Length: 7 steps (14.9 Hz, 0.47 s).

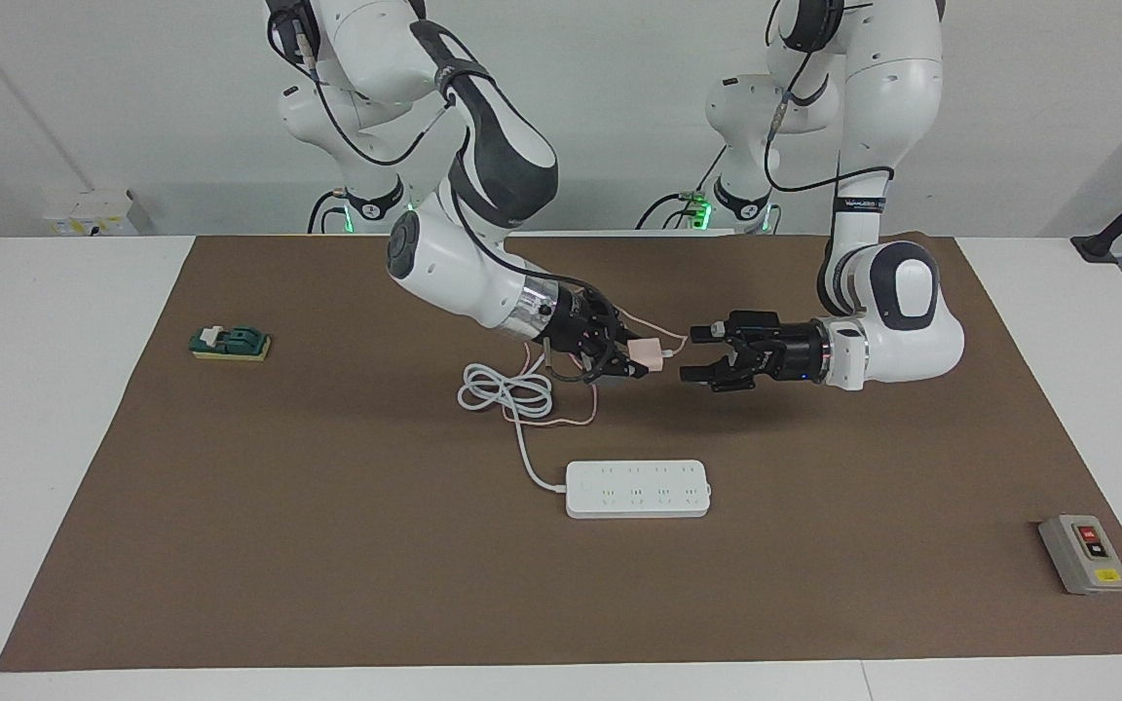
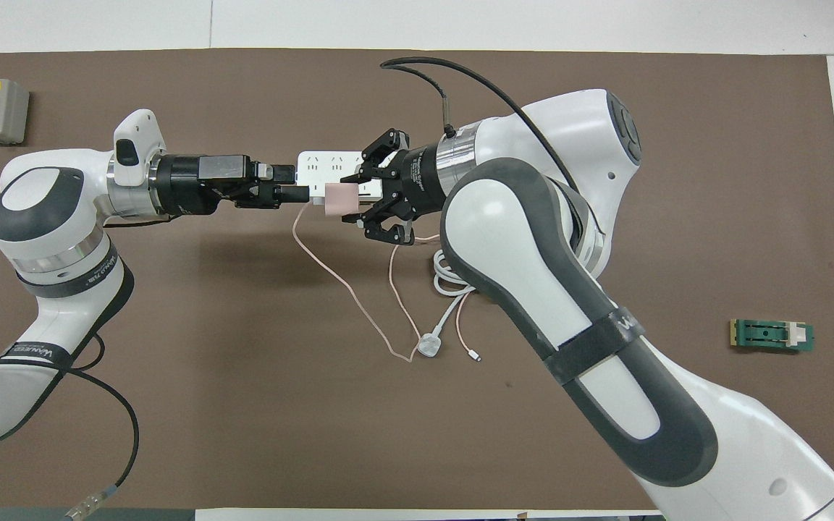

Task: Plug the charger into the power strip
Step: 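Grasp the pink plug with the left gripper beside the right gripper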

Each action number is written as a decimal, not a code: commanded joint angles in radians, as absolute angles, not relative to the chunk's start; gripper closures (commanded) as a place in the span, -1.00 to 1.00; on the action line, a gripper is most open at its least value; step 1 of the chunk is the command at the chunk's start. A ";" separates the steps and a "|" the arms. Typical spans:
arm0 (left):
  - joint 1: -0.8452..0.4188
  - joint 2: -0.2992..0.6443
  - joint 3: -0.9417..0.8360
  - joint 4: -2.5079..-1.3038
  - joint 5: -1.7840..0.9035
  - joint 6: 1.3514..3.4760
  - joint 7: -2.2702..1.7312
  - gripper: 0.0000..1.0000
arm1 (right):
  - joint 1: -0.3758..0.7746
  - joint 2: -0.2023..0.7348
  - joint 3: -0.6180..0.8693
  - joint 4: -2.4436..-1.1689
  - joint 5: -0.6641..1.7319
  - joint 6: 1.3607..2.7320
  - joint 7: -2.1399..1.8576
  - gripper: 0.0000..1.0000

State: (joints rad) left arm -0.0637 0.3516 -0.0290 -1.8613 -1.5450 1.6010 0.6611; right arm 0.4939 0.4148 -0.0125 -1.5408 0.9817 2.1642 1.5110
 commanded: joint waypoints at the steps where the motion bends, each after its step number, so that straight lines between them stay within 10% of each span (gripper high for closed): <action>1: -0.080 0.362 -0.020 -1.853 -1.566 1.583 0.696 -1.00 | 0.499 0.430 -0.017 -1.516 1.000 2.172 1.528 1.00; 7: -0.087 0.350 -0.020 -1.876 -1.566 1.578 0.699 -1.00 | 0.499 0.430 -0.017 -1.516 1.000 2.172 1.528 1.00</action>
